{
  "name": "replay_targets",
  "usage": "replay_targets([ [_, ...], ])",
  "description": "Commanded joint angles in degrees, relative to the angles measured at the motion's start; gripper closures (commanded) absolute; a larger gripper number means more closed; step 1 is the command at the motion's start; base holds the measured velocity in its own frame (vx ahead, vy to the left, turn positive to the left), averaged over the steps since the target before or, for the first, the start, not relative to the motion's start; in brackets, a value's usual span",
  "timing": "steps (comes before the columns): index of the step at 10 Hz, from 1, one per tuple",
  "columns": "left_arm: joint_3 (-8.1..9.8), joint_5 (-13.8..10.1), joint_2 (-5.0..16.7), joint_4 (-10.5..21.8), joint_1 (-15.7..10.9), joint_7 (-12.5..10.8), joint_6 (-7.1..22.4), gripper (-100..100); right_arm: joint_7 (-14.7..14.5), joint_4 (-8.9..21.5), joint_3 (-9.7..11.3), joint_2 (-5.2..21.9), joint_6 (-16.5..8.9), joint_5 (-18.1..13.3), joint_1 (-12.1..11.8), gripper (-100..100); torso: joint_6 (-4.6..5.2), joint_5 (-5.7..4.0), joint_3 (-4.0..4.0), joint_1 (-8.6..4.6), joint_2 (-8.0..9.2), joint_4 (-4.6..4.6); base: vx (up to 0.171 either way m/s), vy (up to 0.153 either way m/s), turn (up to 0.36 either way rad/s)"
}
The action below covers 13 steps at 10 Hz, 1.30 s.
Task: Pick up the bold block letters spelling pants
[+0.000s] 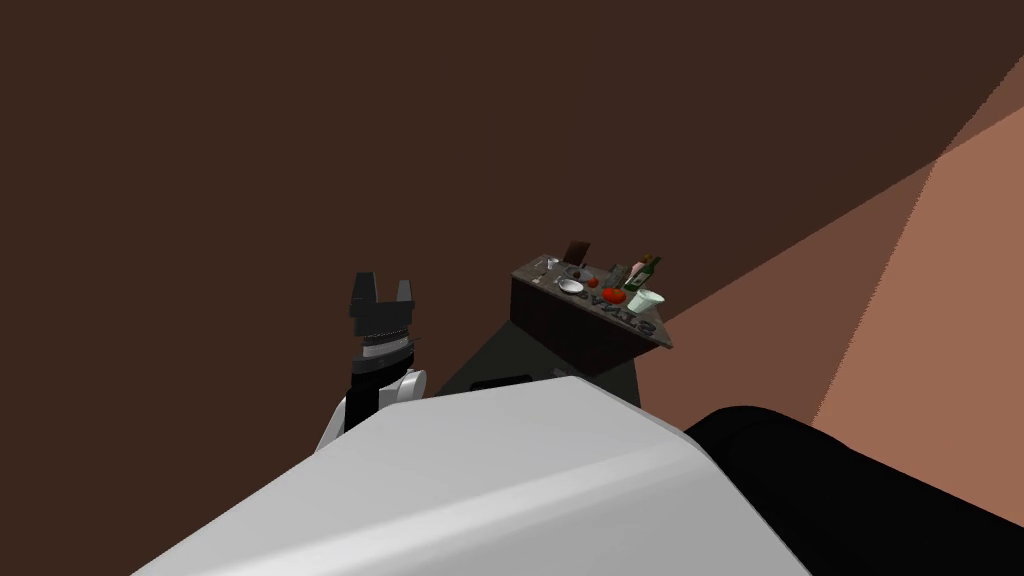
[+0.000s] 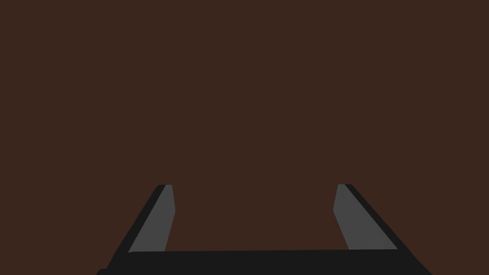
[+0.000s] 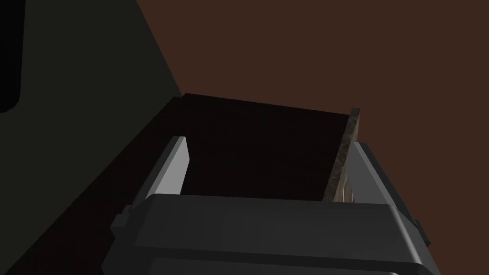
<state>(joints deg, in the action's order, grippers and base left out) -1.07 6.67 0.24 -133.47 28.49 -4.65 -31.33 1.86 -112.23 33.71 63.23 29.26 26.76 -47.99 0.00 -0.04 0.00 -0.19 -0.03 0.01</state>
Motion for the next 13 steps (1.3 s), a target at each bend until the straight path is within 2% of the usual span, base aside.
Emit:
replay_targets([
  [1,0.00,0.00,0.00,0.00,0.00,0.00,0.00,0,-0.15,-0.10,0.29,2.86,-0.28,1.04,-0.98,-100,0.00,0.00,0.00,0.00,0.00,0.00,0.026,-0.010,0.110],
  [2,0.01,0.00,0.00,0.00,0.01,0.00,0.00,0,-0.15,-0.10,0.29,4.06,-0.28,1.04,-0.98,-100,0.04,0.00,-0.02,-0.02,-0.02,0.00,0.014,-0.007,-0.026],
  [3,0.01,0.00,0.00,0.00,0.01,0.00,0.00,0,-0.52,1.57,2.05,6.02,-0.36,2.51,-2.02,-100,0.05,0.00,0.00,-0.01,0.01,0.00,0.038,-0.008,0.193],
  [4,0.00,0.00,0.00,0.00,0.00,0.00,0.00,0,-0.52,1.57,2.05,8.27,-0.36,2.51,-2.02,-100,0.00,0.00,-0.03,-0.03,-0.06,-0.01,0.040,-0.015,0.134],
  [5,0.01,0.00,0.00,0.00,0.01,0.00,0.00,0,-0.93,3.28,3.75,10.35,-0.44,3.92,-3.01,-100,0.04,0.00,-0.05,-0.04,-0.08,-0.02,0.052,-0.029,0.197],
  [7,0.01,0.00,0.00,0.00,0.01,0.00,0.00,0,-0.93,3.28,3.75,12.43,-0.44,3.92,-3.01,-100,0.05,-0.02,-0.07,-0.12,-0.12,-0.03,0.037,-0.029,0.043],
  [8,0.01,0.00,0.00,0.00,0.01,0.00,0.00,0,-1.38,5.01,5.39,14.40,-0.51,5.27,-3.95,-100,0.05,-0.01,-0.04,-0.06,-0.06,-0.01,0.044,-0.035,0.208],
  [9,0.01,0.00,0.00,0.00,0.01,0.00,0.00,0,-1.38,5.01,5.39,16.51,-0.51,5.27,-3.95,-100,0.00,-0.01,-0.06,-0.12,-0.11,-0.02,0.048,-0.041,0.113],
  [10,0.01,0.00,0.00,0.00,0.01,0.00,0.00,0,-1.87,6.75,6.97,18.92,-0.59,6.54,-4.86,-100,0.04,-0.03,-0.08,-0.12,-0.14,-0.03,0.072,-0.048,0.193],
  [11,0.01,0.00,0.01,0.00,0.01,0.00,0.00,0,-1.87,6.75,6.97,20.47,-0.59,6.54,-4.86,-100,0.01,-0.03,-0.12,-0.17,-0.21,-0.04,0.072,-0.062,0.109],
  [12,0.01,0.00,0.01,0.00,0.02,0.00,0.00,0,-2.40,8.48,8.47,22.75,-0.68,7.73,-5.72,-100,0.04,-0.05,-0.13,-0.20,-0.22,-0.05,0.086,-0.069,0.199],
  [13,0.01,0.00,0.01,0.00,0.01,0.00,0.00,0,-2.40,8.48,8.47,24.27,-0.68,7.73,-5.72,-100,0.00,-0.05,-0.17,-0.24,-0.28,-0.06,0.078,-0.064,0.097],
])
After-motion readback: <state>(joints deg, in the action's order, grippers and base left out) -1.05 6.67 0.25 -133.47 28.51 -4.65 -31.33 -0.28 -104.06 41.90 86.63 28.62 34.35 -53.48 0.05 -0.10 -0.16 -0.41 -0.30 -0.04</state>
